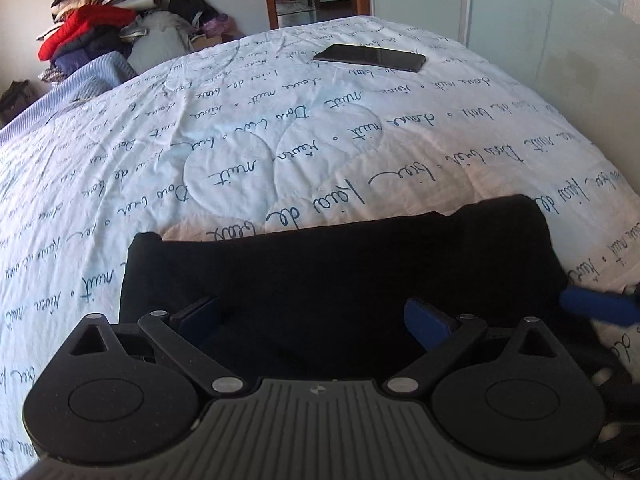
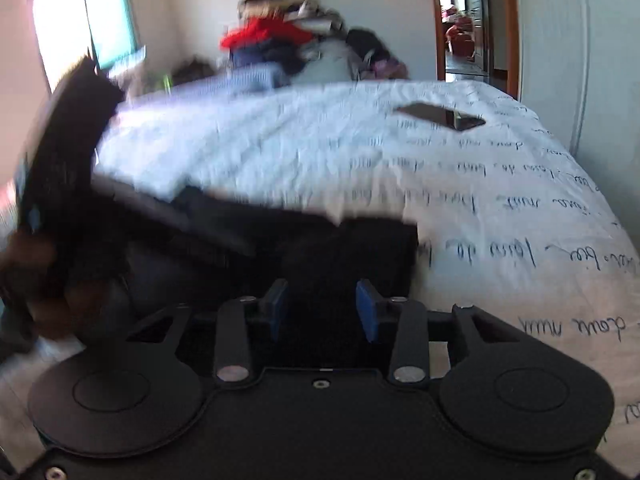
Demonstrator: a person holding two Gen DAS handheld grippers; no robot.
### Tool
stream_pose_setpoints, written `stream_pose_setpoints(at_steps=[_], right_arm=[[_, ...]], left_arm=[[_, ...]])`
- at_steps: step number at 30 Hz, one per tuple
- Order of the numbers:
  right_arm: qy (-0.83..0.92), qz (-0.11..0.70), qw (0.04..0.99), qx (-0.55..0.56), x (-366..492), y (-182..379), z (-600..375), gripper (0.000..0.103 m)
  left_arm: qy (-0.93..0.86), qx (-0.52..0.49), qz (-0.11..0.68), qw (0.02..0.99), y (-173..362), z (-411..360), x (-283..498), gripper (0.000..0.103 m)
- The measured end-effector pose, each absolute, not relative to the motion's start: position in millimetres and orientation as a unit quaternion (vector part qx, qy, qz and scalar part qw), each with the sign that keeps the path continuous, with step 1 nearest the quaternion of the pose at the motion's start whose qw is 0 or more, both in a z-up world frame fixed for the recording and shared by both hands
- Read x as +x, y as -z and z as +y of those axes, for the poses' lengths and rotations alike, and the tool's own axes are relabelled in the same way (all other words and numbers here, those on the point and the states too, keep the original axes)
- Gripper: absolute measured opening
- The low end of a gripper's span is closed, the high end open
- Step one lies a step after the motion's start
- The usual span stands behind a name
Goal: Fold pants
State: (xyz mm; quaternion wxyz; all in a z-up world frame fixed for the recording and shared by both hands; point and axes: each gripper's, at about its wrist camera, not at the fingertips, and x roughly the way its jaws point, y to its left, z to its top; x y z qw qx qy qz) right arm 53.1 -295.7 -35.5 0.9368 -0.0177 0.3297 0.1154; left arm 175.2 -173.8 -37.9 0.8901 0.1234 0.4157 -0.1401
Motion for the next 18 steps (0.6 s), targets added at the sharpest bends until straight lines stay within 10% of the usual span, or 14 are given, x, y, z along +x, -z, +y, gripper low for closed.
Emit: stream_pose_setpoints(at_steps=[18], right_arm=[[-0.087, 0.313, 0.945, -0.043, 12, 19, -266, 0.047]], left_arm=[[0.103, 0.053, 0.454, 0.884, 44, -102, 134, 0.102]])
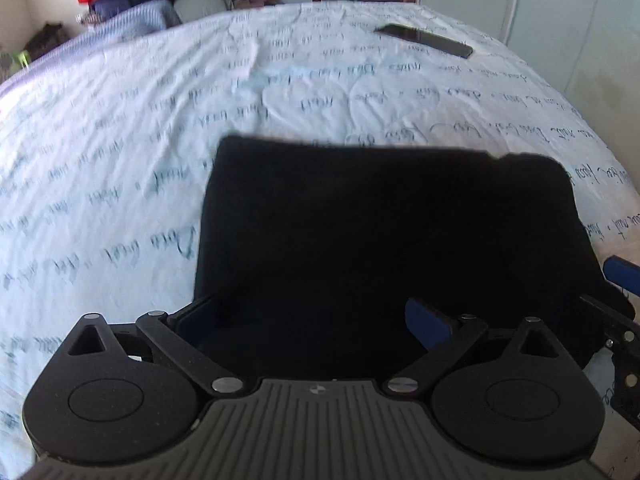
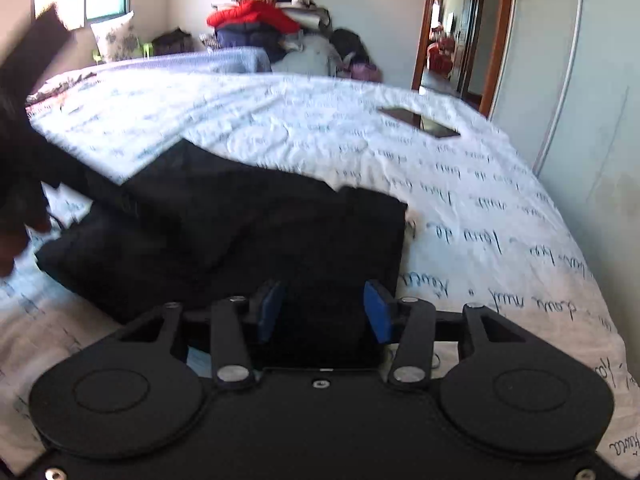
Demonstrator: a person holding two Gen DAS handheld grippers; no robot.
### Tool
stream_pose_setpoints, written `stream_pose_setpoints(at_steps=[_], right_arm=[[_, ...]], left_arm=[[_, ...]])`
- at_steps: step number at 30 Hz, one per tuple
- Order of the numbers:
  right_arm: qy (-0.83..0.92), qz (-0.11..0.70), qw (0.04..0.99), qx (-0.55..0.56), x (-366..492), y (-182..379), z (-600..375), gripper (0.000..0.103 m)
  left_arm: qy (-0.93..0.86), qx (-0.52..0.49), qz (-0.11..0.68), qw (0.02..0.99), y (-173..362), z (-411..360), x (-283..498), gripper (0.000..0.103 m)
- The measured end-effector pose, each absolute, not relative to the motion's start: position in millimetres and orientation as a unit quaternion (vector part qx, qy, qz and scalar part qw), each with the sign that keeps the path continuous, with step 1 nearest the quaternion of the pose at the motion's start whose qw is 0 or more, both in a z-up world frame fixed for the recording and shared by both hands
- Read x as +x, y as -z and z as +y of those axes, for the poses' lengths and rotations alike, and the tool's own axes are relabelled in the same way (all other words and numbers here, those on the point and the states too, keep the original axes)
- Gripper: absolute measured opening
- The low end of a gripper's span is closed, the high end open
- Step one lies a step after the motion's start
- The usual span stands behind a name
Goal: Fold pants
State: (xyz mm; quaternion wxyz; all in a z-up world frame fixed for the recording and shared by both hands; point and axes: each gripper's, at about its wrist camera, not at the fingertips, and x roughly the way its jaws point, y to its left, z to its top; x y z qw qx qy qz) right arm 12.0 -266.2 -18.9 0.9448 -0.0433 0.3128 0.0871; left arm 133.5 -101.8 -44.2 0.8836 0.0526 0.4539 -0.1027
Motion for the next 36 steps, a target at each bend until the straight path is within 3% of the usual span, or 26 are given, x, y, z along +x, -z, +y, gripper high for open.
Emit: stream_pose_setpoints(at_steps=[5, 11, 27, 36], right_arm=[[-0.063, 0.321, 0.941, -0.089, 13, 33, -254, 0.049], [-0.053, 0.304, 0.949, -0.058, 3, 18, -255, 0.05], [-0.032, 0.303, 0.95, -0.074, -5, 34, -238, 0.052], [-0.028, 0.269, 0.96, -0.068, -28, 15, -232, 0.053]], left_arm=[[0.102, 0.053, 0.439, 0.891, 34, -101, 121, 0.099], [0.088, 0.088, 0.414, 0.902, 30, -103, 105, 0.098], [0.047, 0.059, 0.393, 0.916, 20, -71, 71, 0.098], [0.035, 0.069, 0.388, 0.918, 22, -67, 57, 0.098]])
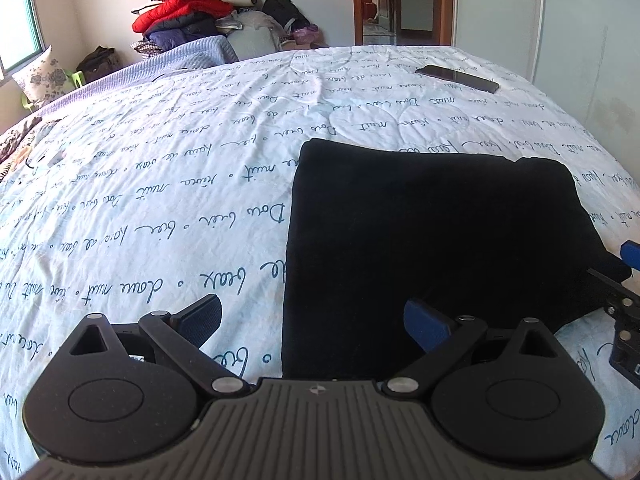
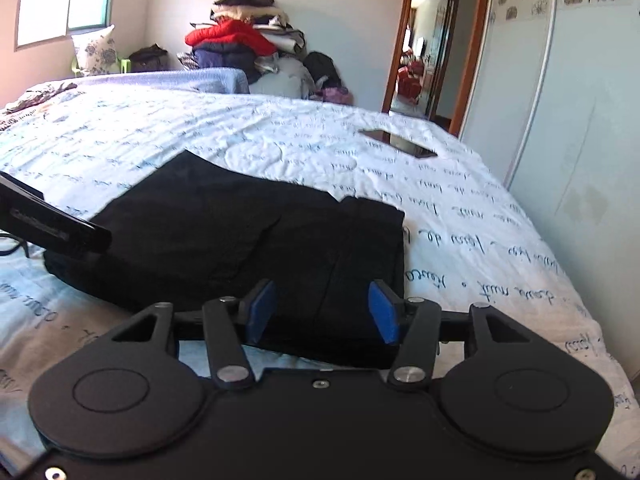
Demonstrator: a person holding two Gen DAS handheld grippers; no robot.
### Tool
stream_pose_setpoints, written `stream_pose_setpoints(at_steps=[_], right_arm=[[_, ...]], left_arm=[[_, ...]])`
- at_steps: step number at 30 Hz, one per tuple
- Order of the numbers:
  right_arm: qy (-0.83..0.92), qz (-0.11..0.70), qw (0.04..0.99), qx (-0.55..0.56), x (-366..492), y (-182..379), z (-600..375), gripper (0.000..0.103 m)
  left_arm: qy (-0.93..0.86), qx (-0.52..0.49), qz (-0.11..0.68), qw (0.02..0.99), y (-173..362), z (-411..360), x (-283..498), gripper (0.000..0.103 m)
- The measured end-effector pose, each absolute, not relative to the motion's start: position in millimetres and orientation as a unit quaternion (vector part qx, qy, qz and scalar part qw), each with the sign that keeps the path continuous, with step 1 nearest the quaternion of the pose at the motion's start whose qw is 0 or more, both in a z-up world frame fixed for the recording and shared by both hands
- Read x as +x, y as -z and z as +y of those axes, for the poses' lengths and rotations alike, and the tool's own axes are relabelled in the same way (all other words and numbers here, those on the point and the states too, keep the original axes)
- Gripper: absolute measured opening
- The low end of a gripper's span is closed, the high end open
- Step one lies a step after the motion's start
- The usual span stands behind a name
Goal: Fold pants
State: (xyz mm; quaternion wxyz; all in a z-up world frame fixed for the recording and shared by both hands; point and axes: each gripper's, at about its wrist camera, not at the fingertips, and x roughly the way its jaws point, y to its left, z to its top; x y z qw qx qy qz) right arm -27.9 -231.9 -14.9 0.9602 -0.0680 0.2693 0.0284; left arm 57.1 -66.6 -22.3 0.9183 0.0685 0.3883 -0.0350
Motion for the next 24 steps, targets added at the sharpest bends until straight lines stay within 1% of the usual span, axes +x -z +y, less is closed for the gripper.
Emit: stream_pose_setpoints(at_steps=[8, 20, 24], right_arm=[[-0.054, 0.248, 0.963, -0.091, -33, 7, -210, 0.053], [-0.049, 0.255, 0.96, -0.109, -29, 12, -203, 0.055], [-0.05, 0.256, 0.959, -0.111, -30, 12, -202, 0.058]], left_arm=[[0.04, 0.067, 0.388, 0.918, 23, -62, 58, 0.098], [0.061, 0.076, 0.391, 0.915, 32, -66, 61, 0.098], [0.059, 0.072, 0.395, 0.914, 31, -65, 64, 0.1]])
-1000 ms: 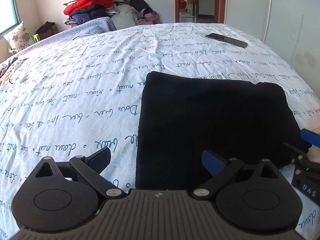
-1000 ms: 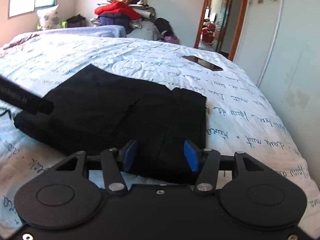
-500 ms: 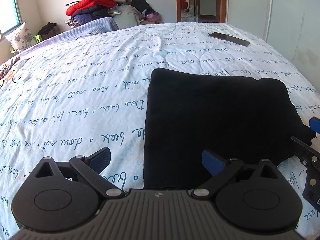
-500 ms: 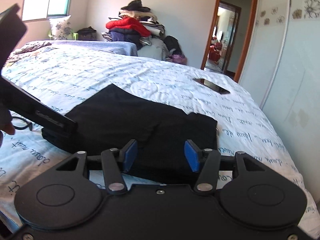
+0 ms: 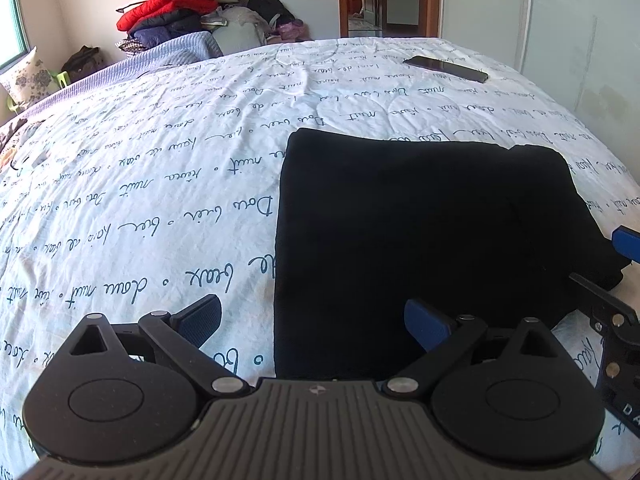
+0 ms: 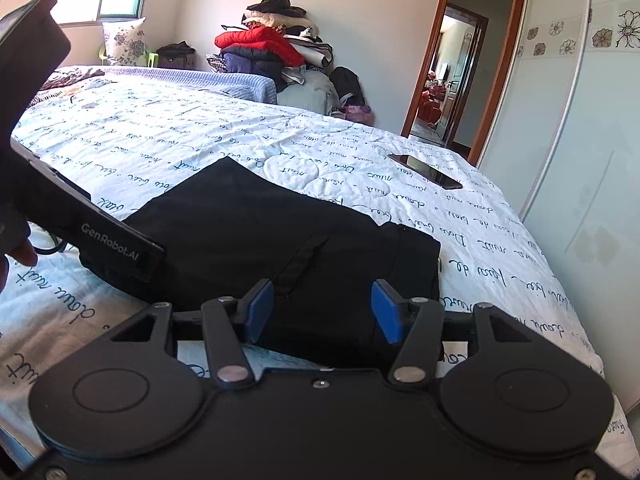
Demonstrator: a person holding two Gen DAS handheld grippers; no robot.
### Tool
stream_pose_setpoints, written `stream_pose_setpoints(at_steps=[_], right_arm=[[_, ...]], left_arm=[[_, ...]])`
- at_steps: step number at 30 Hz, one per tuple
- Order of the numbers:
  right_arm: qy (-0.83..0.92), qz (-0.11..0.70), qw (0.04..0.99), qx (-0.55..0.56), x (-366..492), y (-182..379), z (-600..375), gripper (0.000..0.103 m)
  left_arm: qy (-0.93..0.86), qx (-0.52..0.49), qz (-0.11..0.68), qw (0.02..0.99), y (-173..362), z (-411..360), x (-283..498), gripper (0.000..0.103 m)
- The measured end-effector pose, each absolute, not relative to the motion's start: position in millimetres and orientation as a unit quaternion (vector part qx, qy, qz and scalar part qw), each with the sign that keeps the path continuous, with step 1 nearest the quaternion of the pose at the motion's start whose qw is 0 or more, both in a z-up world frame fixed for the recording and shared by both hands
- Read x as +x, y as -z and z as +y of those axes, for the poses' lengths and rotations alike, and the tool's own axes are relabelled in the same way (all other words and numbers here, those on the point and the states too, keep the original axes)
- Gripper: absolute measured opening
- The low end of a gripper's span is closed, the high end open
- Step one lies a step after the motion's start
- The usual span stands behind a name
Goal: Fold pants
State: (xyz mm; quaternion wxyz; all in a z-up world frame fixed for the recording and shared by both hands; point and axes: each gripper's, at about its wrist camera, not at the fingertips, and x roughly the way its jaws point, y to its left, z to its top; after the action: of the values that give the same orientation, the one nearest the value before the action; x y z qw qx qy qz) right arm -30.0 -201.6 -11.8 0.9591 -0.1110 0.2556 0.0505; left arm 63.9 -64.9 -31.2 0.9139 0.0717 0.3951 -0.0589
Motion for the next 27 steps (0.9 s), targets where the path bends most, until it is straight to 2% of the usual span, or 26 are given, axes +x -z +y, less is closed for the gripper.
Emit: stream_pose_setpoints(at_steps=[5, 10, 14, 17, 21, 24, 26, 27], right_arm=[[-0.059, 0.256, 0.958, -0.116, -33, 11, -196, 0.061], [-0.072, 0.252, 0.957, -0.125, -38, 8, -183, 0.071], [-0.109, 0.247, 0.955, -0.124, -39, 7, -164, 0.071], [-0.139, 0.237, 0.947, -0.165, -37, 13, -137, 0.071], [-0.181, 0.213, 0.924, -0.261, -39, 27, -88, 0.07], [-0.197, 0.21, 0.9, -0.328, -37, 42, -59, 0.068], [-0.186, 0.207, 0.884, -0.375, -34, 53, -45, 0.061], [-0.181, 0.203, 0.88, -0.391, -32, 57, -40, 0.052]], left_arm=[[0.058, 0.066, 0.397, 0.913, 31, -64, 63, 0.1], [0.045, 0.054, 0.384, 0.921, 18, -47, 61, 0.098], [0.008, 0.005, 0.372, 0.928, 2, -12, 68, 0.097], [-0.008, -0.016, 0.379, 0.925, -1, 9, 75, 0.094], [-0.018, -0.017, 0.388, 0.921, 4, 20, 77, 0.094], [-0.016, -0.023, 0.394, 0.919, 5, 24, 76, 0.095], [-0.014, -0.021, 0.396, 0.918, 5, 25, 76, 0.095], [-0.015, -0.02, 0.396, 0.918, 5, 25, 76, 0.095]])
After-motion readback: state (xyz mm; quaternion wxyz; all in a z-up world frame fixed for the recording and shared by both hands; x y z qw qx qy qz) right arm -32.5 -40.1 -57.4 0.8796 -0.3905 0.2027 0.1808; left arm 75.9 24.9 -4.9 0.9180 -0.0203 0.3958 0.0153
